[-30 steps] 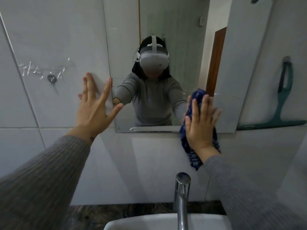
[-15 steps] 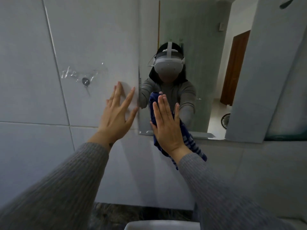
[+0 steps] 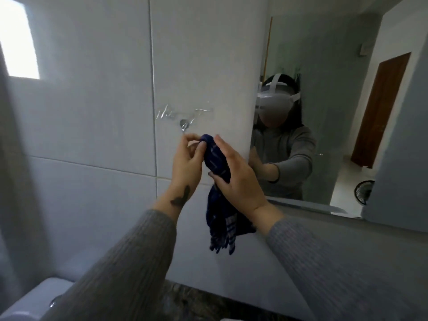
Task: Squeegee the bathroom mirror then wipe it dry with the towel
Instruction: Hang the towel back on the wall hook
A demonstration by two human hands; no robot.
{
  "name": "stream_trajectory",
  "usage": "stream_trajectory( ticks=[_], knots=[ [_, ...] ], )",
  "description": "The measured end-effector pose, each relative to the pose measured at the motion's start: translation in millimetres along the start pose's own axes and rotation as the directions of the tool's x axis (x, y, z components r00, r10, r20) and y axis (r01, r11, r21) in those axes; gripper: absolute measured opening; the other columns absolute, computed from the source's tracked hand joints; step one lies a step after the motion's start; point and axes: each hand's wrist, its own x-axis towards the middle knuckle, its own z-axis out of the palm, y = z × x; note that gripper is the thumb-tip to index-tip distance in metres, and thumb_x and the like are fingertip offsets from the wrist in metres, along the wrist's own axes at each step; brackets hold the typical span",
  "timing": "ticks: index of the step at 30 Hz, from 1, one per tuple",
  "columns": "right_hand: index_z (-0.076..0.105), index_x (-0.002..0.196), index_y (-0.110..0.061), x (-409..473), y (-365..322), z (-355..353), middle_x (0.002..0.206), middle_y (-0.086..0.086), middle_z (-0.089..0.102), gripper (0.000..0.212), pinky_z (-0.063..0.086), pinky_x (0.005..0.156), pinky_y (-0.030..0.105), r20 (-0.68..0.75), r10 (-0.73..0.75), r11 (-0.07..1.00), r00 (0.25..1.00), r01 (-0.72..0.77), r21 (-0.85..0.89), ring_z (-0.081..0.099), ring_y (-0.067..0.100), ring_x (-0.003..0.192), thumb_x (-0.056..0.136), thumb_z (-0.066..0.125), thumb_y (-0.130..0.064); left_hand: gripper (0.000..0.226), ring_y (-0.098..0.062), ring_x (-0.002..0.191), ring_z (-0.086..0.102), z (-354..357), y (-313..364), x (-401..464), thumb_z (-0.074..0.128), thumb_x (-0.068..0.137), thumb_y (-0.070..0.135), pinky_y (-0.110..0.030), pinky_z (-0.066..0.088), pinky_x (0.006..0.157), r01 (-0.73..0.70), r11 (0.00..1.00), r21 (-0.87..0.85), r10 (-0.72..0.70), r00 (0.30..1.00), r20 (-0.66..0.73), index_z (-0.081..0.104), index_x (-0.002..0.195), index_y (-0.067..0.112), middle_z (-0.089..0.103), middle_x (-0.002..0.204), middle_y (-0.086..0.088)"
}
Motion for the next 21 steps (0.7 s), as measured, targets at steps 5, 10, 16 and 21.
stream_trajectory(
  ticks=[5,10,16,21],
  knots=[
    [0.050,0.133,-0.023,31,-36,-10,0.124,0.002,0.062,0.061,0.054,0.088,0.024,0.053,0.369,0.836,0.928,-0.356,0.417,0.061,0.011,0.108,0.079,0.077,-0.021,0.008,-0.021,0.075,0.065,-16,45,15,0.049,0.096,0.013,-0.027,0.054,0.060,-0.074,0.996,0.042,0.072,0.996,0.058,0.044,0.094,0.019,0.064,0.091,-0.013],
    [0.066,0.118,-0.015,56,-48,-1,0.102,0.008,0.073,0.034,0.058,0.086,0.039,0.077,0.513,0.680,0.855,-0.460,0.571,0.070,0.019,0.094,0.084,0.071,-0.011,0.011,-0.020,0.071,0.066,-42,59,21,0.051,0.095,0.013,-0.027,0.053,0.056,-0.181,0.956,0.231,0.160,0.981,0.107,0.049,0.092,0.024,0.065,0.088,-0.013],
    [0.075,0.103,-0.012,84,-46,5,0.101,0.004,0.075,0.021,0.054,0.088,0.023,-0.113,0.433,0.896,0.894,-0.412,0.166,0.068,0.009,0.089,0.085,0.067,-0.005,0.010,0.003,0.063,0.059,-76,58,43,0.064,0.086,0.014,-0.005,0.040,0.056,-0.255,0.797,0.548,0.226,0.967,0.122,0.067,0.088,0.024,0.066,0.080,0.009],
    [0.075,0.104,-0.017,107,-32,18,0.106,0.002,0.074,0.024,0.054,0.088,0.028,-0.109,0.397,0.910,0.911,-0.406,-0.079,0.067,0.017,0.099,0.090,0.058,-0.008,0.018,-0.013,0.076,0.063,-80,42,71,0.063,0.085,0.009,-0.012,0.045,0.073,-0.296,0.684,0.667,0.287,0.949,0.127,0.075,0.096,0.017,0.072,0.095,-0.002]
  ],
)
